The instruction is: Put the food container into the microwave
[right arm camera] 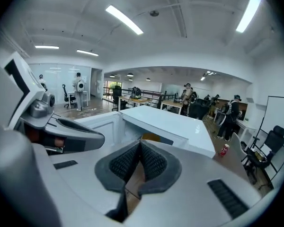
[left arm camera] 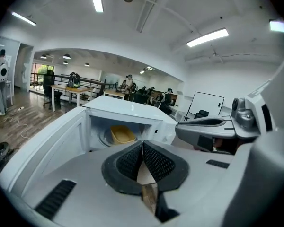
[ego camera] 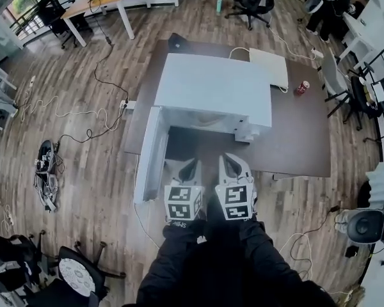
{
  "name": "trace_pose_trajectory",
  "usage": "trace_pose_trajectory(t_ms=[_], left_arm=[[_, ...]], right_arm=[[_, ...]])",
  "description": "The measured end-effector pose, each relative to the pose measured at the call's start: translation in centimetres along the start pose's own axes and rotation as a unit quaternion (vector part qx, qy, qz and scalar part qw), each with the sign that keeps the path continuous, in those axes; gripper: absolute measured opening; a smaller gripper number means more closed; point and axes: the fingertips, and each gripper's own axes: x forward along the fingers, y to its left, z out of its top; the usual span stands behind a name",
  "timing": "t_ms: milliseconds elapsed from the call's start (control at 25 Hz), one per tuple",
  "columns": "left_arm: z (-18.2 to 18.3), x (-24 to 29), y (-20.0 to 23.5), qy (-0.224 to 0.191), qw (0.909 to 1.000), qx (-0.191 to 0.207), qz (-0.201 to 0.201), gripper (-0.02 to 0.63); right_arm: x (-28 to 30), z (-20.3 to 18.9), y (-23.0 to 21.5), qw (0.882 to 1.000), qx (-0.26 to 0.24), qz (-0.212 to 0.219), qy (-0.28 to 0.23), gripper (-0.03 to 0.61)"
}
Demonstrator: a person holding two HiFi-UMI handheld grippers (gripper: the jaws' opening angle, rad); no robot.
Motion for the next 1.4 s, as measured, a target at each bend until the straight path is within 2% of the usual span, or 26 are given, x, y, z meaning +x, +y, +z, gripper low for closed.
trace_pose_trajectory(t_ms=[280,480,760,1400], left_arm=[[4.7,-3.9,-4.2,-0.055,0.9980,0.023,-0.024,0.034],[7.0,-5.2,-6.3,-0.077,0.9963,0.032,-0.021,0.034],[8.8,-4.4,-8.7,-0.093,0.9945,0.045,-0.014,0.034],[10.8,-2.3,-10.8,-0.102,0.9927,0.063,-0.010,0.034]], right_arm=[[-5.9,4.1,-1.6,0.998,0.012,-0.027,-0.059,0.023],[-8.5,5.8,-3.6,0.996,0.018,-0.034,-0.084,0.023],[-9.8,7.2,-7.1,0.992,0.028,-0.042,-0.113,0.023],[-10.3,8.4,-10.1,0.989,0.029,-0.038,-0.141,0.023]])
